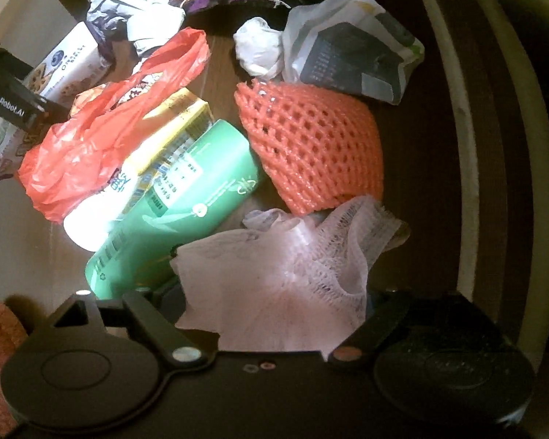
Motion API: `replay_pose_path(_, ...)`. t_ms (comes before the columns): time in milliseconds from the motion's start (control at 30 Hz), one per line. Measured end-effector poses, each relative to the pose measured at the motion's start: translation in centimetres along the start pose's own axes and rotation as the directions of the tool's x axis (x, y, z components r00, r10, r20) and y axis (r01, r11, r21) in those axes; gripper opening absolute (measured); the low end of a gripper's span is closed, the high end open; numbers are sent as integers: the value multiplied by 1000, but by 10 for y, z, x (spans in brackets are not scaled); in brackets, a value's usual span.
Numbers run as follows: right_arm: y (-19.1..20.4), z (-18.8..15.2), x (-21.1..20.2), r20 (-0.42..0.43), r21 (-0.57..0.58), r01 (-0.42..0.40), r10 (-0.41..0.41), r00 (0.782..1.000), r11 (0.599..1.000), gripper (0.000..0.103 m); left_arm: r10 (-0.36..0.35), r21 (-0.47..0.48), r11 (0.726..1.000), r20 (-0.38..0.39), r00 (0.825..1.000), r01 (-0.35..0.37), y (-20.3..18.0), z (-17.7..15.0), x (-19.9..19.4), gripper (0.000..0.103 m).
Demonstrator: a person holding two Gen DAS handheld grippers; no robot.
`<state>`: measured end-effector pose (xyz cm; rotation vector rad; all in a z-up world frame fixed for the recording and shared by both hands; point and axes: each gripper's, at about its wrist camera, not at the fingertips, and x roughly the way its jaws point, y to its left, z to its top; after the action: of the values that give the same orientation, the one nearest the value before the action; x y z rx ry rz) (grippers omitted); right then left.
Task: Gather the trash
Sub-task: 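Lower left tool onto white biscuit packet while right tool lowers onto pink mesh sponge, then grasp and lift biscuit packet with left tool while right tool lifts pink sponge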
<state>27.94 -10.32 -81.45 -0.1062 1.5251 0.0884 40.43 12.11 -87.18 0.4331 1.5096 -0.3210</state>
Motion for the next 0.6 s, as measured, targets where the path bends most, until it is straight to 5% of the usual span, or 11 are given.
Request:
replay_pose_path(167,1,-4,-2,4,20,22,-22,1000,1000,61,7,-68,998,-27,1000,-8,4,-1,-1,48)
replay_pose_path(400,6,-12,-32,20,19,77,-78,997,997,13,31,-111,993,-20,999,-33,-2,-9,-29,45)
replay_pose_path(600,2,-24,-89,41,26,69,-70,997,997,9,3,-213,977,-21,1000,-7,1,-30,-97,45)
